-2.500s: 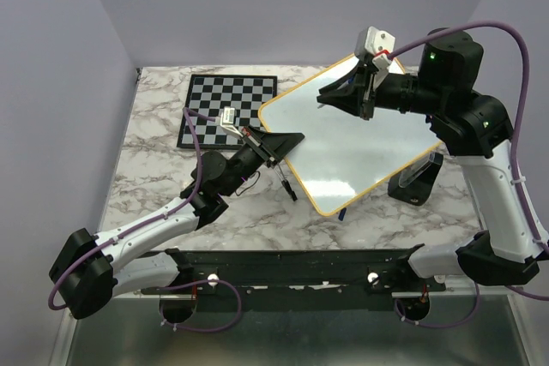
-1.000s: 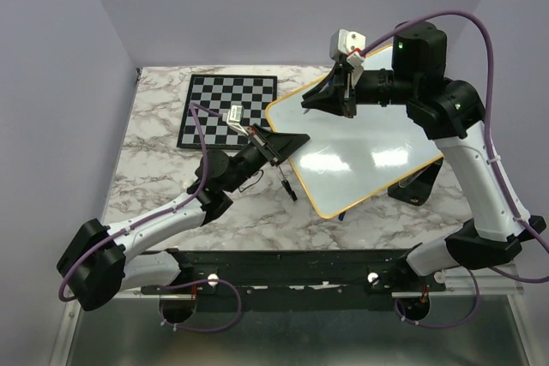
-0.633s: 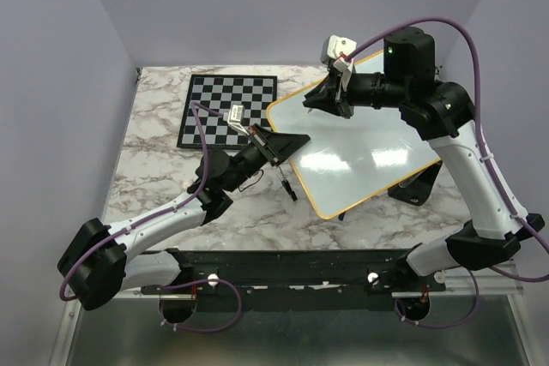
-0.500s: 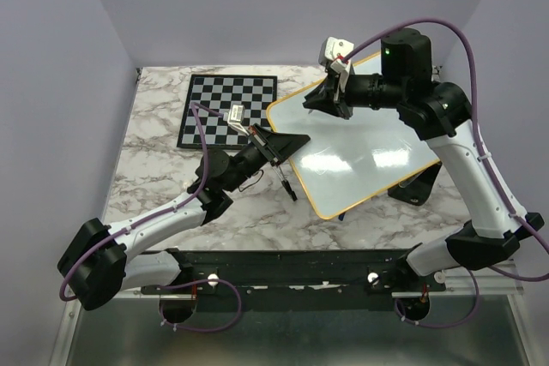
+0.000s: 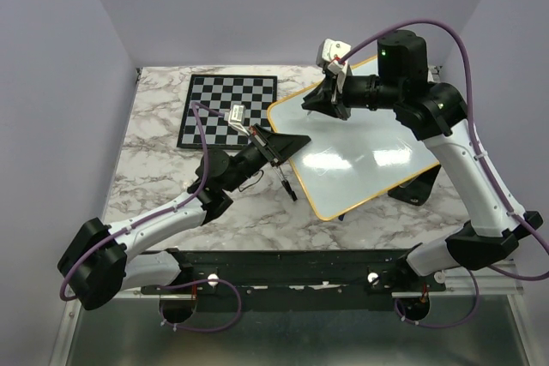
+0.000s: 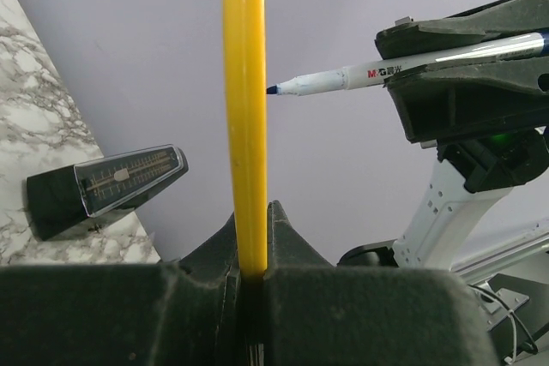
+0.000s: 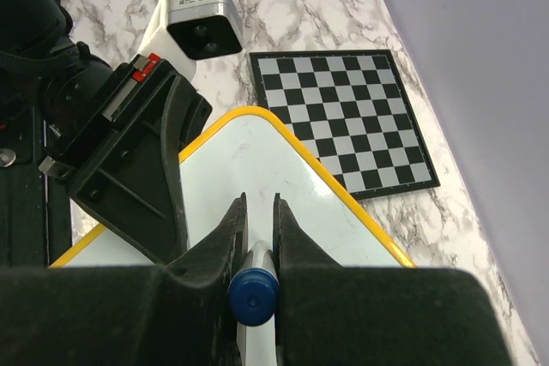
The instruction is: Write a sentence on the whiteboard
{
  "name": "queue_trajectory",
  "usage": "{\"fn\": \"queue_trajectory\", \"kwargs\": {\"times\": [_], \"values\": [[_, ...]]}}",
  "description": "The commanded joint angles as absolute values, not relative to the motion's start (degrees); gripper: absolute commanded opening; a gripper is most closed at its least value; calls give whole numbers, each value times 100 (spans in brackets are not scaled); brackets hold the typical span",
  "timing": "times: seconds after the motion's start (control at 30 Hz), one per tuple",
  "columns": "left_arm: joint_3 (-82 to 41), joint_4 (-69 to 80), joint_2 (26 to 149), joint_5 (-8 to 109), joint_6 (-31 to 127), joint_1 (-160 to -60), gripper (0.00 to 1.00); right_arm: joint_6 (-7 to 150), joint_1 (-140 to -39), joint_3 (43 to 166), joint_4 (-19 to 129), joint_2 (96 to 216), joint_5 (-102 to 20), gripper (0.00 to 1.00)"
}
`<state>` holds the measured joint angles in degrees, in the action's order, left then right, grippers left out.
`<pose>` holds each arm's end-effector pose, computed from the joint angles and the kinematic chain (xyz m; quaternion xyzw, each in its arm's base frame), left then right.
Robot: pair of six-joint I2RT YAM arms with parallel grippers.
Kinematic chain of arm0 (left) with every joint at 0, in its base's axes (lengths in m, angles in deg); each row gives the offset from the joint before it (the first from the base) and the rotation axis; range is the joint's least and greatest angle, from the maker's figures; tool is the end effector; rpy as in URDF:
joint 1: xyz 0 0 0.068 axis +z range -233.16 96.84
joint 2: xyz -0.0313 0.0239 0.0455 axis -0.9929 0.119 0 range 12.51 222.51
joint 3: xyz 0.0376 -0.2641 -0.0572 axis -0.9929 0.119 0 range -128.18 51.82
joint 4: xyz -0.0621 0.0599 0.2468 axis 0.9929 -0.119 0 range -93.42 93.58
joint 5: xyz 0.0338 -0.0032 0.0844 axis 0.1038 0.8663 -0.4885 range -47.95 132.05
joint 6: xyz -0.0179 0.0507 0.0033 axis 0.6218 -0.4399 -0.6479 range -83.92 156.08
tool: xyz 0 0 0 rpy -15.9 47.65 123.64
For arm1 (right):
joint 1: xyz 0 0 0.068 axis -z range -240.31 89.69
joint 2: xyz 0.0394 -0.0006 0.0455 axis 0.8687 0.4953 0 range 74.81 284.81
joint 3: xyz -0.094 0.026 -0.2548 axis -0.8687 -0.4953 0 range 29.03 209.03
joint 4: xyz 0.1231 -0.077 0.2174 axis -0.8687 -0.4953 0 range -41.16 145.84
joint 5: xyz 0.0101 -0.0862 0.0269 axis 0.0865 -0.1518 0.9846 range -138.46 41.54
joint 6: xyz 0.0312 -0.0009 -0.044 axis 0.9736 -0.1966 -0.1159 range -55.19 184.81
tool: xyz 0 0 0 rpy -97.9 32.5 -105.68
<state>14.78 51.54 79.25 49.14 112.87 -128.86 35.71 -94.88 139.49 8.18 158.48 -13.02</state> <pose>0.1799 -0.1906 0.3211 -0.1084 0.5768 -0.7265 0.3574 0.2178 0.1752 0.5031 -0.5605 0.5753 0.2761 0.5278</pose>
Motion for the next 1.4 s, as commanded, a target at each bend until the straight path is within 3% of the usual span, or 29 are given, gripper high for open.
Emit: {"fn": "queue_trajectory", "kwargs": {"times": [0.0, 1.37], "values": [[1148, 6633, 7861, 4978, 11641, -12860, 0, 3634, -9538, 13846, 995, 15874, -1233, 0], [1130, 6589, 7887, 4767, 11755, -12860, 0, 3493, -9538, 13037, 565, 15391, -1523, 1]]}}
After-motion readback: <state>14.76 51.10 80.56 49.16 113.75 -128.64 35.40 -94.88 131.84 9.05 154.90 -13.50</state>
